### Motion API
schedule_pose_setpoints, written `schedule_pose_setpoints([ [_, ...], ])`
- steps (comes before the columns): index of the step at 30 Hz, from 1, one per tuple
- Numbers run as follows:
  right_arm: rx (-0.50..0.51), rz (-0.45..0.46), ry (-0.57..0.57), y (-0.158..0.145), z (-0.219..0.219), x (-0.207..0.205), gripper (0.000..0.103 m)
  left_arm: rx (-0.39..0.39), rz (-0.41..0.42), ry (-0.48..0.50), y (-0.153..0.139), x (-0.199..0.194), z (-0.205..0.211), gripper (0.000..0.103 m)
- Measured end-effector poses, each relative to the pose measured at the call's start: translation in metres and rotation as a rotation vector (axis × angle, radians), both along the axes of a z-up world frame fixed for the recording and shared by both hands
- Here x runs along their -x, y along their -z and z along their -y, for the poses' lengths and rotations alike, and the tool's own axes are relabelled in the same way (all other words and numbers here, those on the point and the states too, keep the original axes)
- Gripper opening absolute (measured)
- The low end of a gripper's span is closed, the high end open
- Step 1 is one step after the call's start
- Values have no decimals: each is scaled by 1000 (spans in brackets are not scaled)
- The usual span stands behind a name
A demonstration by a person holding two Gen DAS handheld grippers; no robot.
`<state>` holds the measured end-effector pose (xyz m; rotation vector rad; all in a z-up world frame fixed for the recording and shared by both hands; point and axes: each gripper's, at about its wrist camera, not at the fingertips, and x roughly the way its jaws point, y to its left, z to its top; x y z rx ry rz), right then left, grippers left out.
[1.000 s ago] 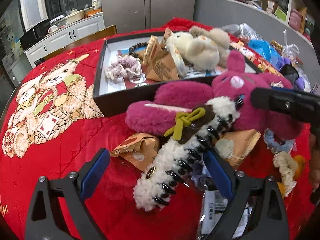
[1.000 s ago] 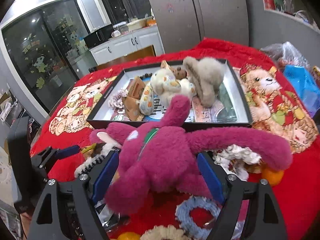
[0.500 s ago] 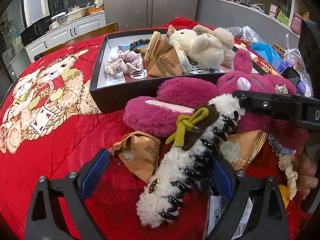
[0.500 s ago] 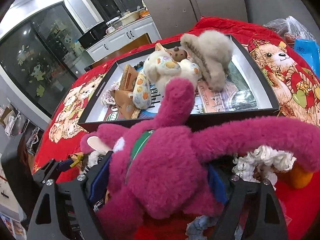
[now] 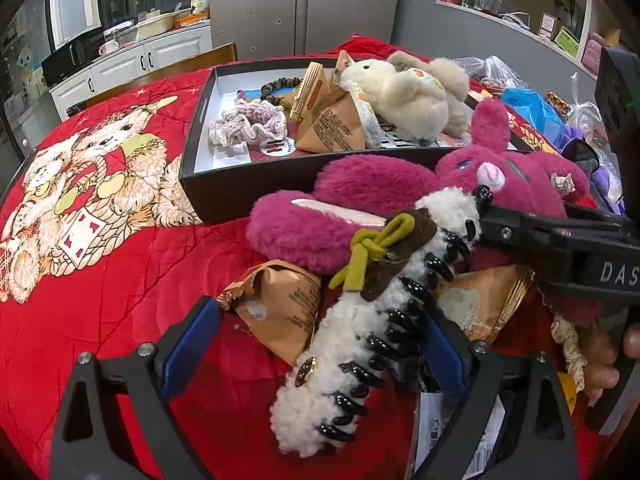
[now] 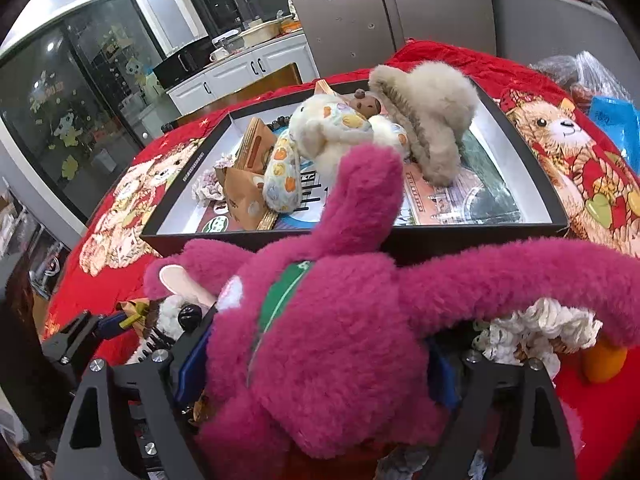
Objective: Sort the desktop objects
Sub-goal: 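Grasp magenta plush bear with right gripper while left gripper grasps white fuzzy hair clip, then lift and carry magenta bear and hair clip with both grippers over the box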
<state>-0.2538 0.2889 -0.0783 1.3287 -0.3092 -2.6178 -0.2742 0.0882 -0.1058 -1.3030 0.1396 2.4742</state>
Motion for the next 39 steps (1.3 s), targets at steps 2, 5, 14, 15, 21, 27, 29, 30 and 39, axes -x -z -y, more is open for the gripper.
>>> schedule_pose_setpoints([
  [2, -12, -9, -3, 0, 1, -1, 84, 3, -10, -11, -1, -1, 0, 83],
  [5, -14, -27, -12, -2, 3, -5, 77, 1, -12, -6, -4, -5, -2, 68],
  [14, 16, -100, -11, -18, 0, -29, 72, -40, -3, -16, -13, -19, 4, 50],
  [15, 13, -114, -7, -22, -1, -32, 72, -43, -4, -17, -14, -20, 5, 50],
  [21, 36, -176, 14, -42, -7, -45, 72, -58, -56, -51, -32, -30, 13, 50],
  [27, 47, -224, 16, -61, -6, -55, 72, -90, -130, -69, -64, -39, 20, 50],
  [29, 42, -247, 9, -70, -2, -60, 72, -87, -154, -69, -74, -41, 20, 50],
  [30, 38, -256, 6, -74, 1, -62, 72, -84, -167, -69, -79, -42, 19, 50],
  [39, -14, -360, -10, -123, 15, -80, 72, -85, -272, -62, -135, -52, 14, 50],
])
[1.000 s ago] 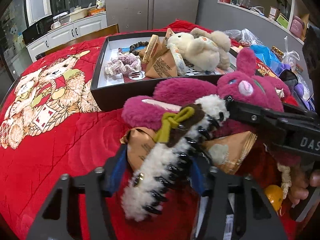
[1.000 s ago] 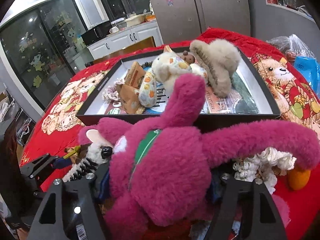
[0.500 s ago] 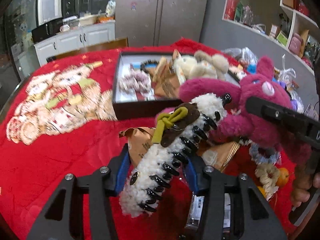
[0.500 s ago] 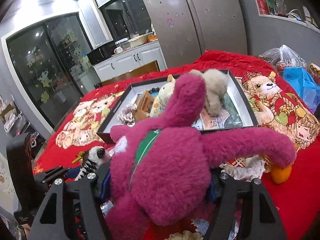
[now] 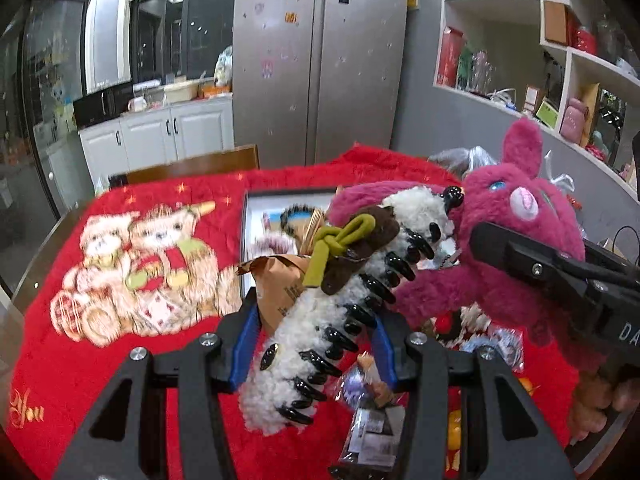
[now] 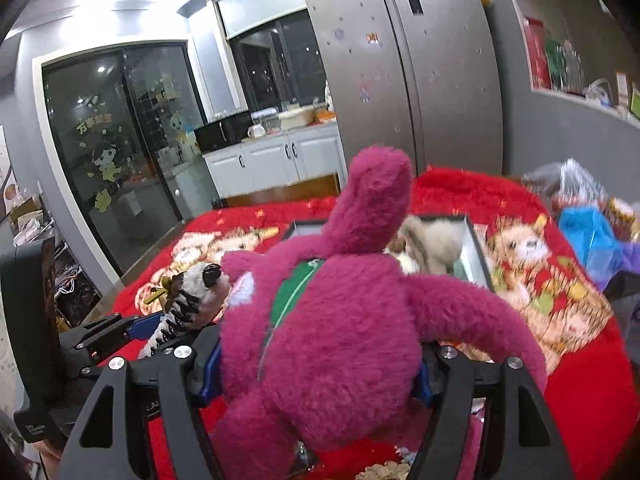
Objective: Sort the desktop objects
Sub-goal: 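Lift and carry magenta bear and hair clip with both grippers over the box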
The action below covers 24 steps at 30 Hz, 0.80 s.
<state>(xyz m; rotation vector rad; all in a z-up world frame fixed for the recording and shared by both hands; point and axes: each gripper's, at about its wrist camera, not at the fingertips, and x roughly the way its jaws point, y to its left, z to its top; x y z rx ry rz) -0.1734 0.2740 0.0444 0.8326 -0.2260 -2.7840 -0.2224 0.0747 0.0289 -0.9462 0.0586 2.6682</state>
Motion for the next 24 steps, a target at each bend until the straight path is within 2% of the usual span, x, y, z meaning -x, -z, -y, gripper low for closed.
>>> schedule_pose_setpoints([
  [5, 11, -44, 1, -25, -1, -3, 72, 8, -43, -5, -23, -1, -4, 50],
  [9, -1, -67, 18, -37, -4, -5, 72, -3, -48, -9, -29, -2, -4, 50],
  [18, 8, -55, 34, -35, -9, -3, 72, -6, -19, -12, -25, 10, -7, 50],
  [24, -1, -43, 40, -40, -11, 12, 72, 19, -7, -19, -23, 36, -15, 50],
])
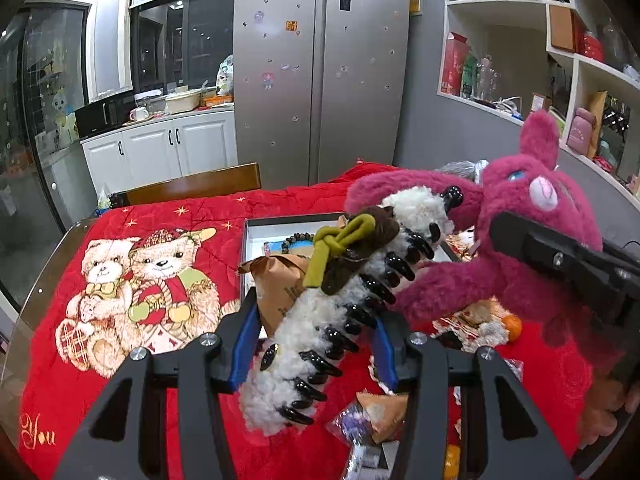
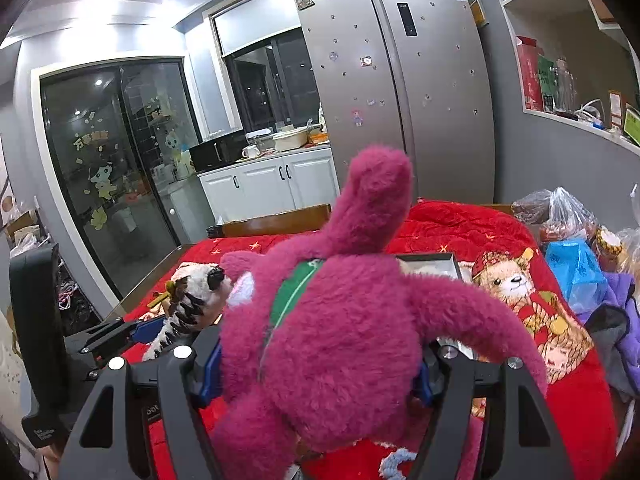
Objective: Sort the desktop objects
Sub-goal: 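Lift and carry magenta bear and hair clip with both grippers over the box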
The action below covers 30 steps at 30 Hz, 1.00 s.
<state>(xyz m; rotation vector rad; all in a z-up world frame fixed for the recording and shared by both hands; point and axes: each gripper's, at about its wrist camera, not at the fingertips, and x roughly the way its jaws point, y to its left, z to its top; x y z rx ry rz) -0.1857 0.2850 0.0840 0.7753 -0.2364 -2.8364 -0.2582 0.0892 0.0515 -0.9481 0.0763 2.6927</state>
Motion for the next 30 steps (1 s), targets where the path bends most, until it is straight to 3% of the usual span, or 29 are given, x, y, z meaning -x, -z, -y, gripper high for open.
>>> schedule_pose_setpoints([
  [10, -7, 24, 33, -8, -12, 64, 72, 8, 51, -10, 6, 85, -18, 50],
  [16, 6, 61, 46, 2, -25, 118, 72, -6, 85, -23, 18, 138, -32, 50],
  [22, 51, 101, 52, 25, -38, 162, 72, -48, 128, -9, 42, 161, -28, 50],
  [25, 62, 104, 37, 36, -39, 174, 72, -31, 128, -23, 50, 165, -25, 50],
  [30, 58, 160, 24, 54, -38, 184, 72, -66, 170, -20, 59, 171, -16, 50],
])
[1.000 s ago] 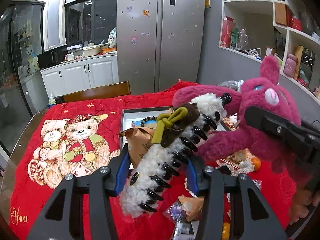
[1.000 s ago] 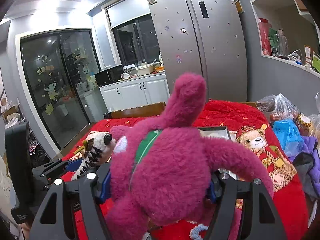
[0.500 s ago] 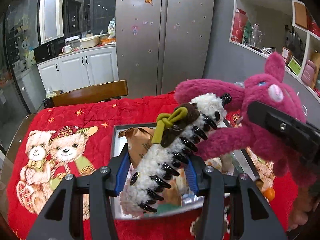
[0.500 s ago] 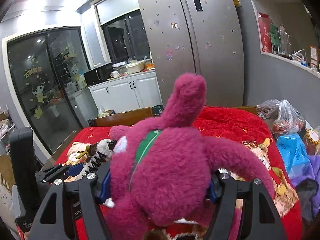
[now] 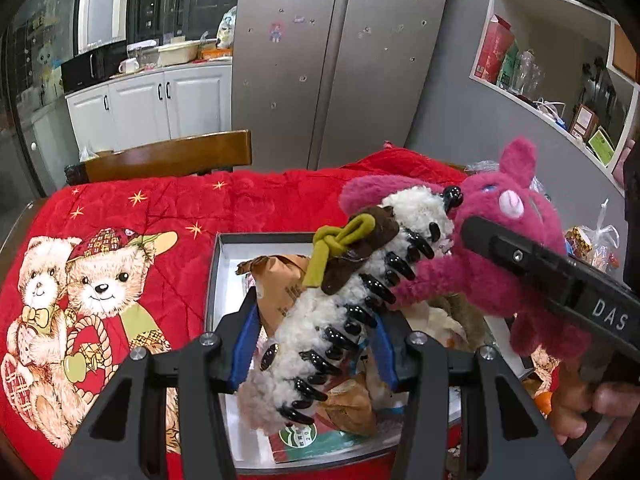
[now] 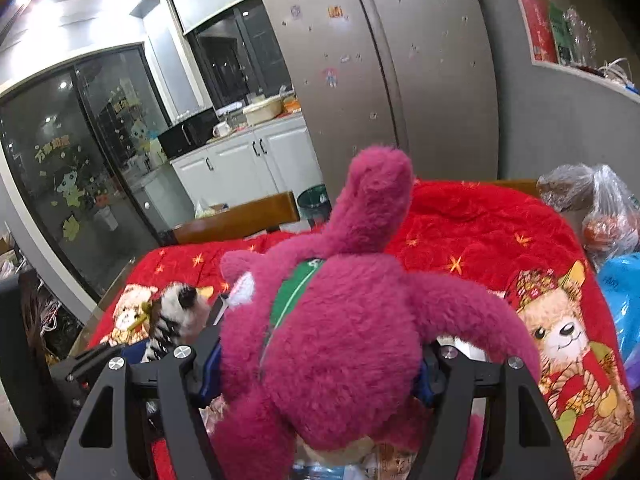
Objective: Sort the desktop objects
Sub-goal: 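Lift and carry magenta bear and hair clip with both grippers over the box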
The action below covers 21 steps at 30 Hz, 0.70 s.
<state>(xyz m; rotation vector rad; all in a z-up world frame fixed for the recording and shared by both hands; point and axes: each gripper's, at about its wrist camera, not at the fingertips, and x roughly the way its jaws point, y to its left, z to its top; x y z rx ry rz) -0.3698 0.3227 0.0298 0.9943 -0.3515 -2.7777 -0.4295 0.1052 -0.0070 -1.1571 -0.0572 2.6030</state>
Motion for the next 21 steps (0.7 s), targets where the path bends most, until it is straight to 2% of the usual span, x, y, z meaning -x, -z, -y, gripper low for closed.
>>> schedule_pose_setpoints([
  [10, 0, 38, 10, 10, -6, 4, 72, 36, -8, 4, 0, -1, -1, 50],
  [14, -5, 53, 2, 13, -2, 6, 73, 14, 16, 14, 8, 4, 1, 51],
  [17, -12, 68, -9, 18, -1, 9, 75, 0, 67, 15, 21, 13, 3, 51],
  [21, 43, 90, -29, 24, -3, 14, 80, 21, 90, 7, 30, 17, 4, 54],
])
